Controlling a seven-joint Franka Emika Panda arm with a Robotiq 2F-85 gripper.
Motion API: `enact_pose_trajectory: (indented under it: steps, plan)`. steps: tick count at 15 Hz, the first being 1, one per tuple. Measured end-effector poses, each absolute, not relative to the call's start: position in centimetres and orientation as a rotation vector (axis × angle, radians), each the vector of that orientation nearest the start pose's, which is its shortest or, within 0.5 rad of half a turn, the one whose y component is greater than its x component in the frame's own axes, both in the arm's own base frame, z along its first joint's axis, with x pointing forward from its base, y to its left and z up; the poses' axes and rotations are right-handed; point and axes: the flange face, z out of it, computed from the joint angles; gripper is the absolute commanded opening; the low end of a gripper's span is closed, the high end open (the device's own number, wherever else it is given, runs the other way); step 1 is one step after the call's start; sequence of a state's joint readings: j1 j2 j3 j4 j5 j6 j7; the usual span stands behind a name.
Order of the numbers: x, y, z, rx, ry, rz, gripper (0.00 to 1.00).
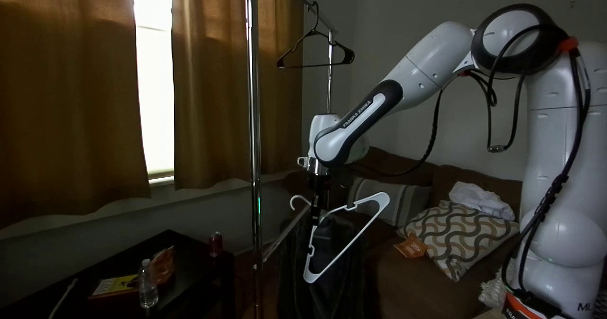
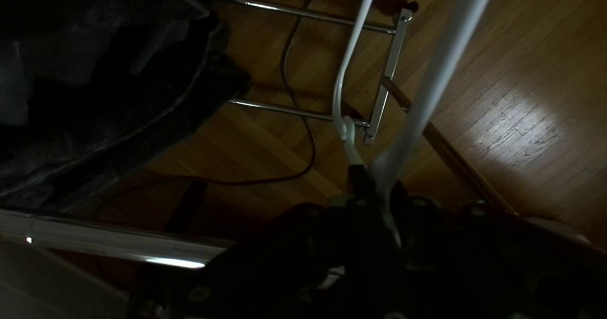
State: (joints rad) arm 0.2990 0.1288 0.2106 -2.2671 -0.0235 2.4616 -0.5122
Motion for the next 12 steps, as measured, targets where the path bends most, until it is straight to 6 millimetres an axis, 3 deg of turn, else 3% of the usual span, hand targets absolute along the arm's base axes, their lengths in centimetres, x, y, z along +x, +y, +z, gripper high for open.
enact_pose_trajectory:
  steps: [12]
  plan:
    - [48.9,28.9,26.1,-2.648,-1.584,-0.047,0.02]
